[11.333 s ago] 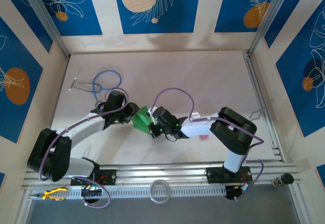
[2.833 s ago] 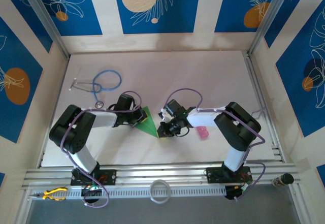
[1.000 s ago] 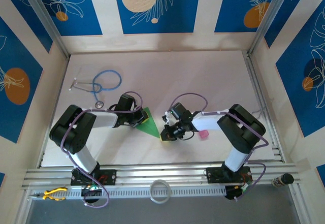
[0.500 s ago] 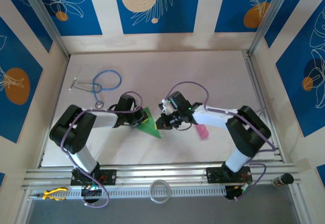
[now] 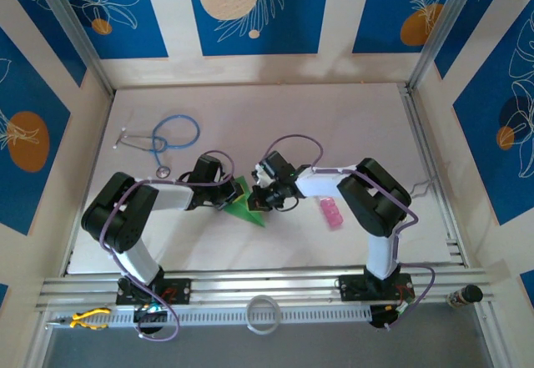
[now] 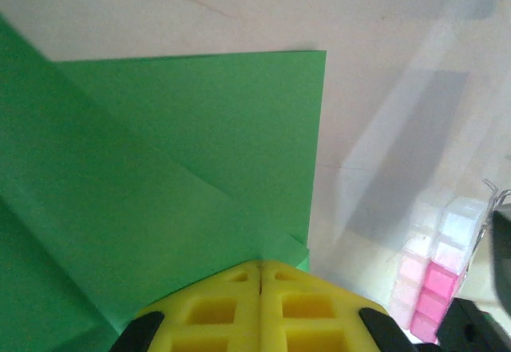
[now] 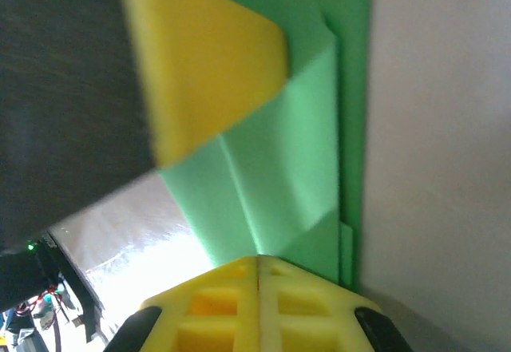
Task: Fold a paper plane with a square sheet of paper (pick it up from the middle)
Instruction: Fourth fold the wing at the center of the table.
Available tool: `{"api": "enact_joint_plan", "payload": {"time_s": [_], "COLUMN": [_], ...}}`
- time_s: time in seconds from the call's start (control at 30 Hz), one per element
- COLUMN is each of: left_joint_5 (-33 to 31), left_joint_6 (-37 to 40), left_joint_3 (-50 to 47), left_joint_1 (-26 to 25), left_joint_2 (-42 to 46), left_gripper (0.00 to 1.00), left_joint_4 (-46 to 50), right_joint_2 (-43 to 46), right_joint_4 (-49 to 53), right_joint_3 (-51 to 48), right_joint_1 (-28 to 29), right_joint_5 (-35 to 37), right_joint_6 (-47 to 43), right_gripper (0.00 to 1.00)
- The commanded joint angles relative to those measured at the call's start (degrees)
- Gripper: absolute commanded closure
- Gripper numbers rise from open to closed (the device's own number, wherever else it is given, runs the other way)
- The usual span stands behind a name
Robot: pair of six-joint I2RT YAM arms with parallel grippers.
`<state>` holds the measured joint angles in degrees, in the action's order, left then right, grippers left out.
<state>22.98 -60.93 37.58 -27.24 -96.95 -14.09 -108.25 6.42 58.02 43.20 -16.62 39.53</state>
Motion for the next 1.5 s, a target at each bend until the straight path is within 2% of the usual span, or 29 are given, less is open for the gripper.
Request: {"api": "enact_joint_plan", "payload": {"time_s": [0.0,0.13,0.33,0.5,0.73,0.87,0.93,1.13,1.47], "left_joint_5": [-0.9,0.6,1.2,0.4,0.0,-2.1,-3.1,0.7,0.9], "left_joint_6": [1.6,3.4,5.5,5.1,2.1,1.6,2.0,1.5,6.3], "left_joint_3": [-0.7,1.0,2.8,1.6,-0.1,-0.5,-0.8,-3.7,1.0], "left_joint_1": [0.0,0.0,-0.2,-1.5,-4.5,-4.5,-4.1,-0.5,3.5], "left_joint_2": [-1.4,-0.5,5.4,8.7,4.9,1.4,0.0,-3.4,-2.9], "left_gripper": [0.96,0.95,0.91,0.93,0.95,0.96,0.97,0.95,0.95], "left_joint_4": [2.1,2.1,5.1,9.2,6.1,6.4,6.2,-2.2,5.3], "right_joint_2": [-2.3,-2.4,-1.5,-1.5,-1.7,-2.2,-2.6,-2.7,-2.9], "right_joint_4": [0.3,0.2,1.4,1.4,1.8,2.1,2.8,3.8,4.7], "right_joint_3": [-3.2,-6.2,-5.9,-5.5,-5.3,-5.2,-5.0,-5.4,-5.9], "right_joint_1": [-1.0,-0.6,-0.7,-0.8,-0.8,-0.8,-0.8,-0.7,-0.7], "right_joint_5": [-2.8,-1.2,0.6,0.9,1.6,1.7,2.1,3.0,4.1], "right_joint_6": [1.3,1.6,1.8,2.6,3.1,3.1,3.0,2.7,2.3], "right_gripper": [0.98,0.98,0.98,0.98,0.98,0.98,0.98,0.98,0.99]}}
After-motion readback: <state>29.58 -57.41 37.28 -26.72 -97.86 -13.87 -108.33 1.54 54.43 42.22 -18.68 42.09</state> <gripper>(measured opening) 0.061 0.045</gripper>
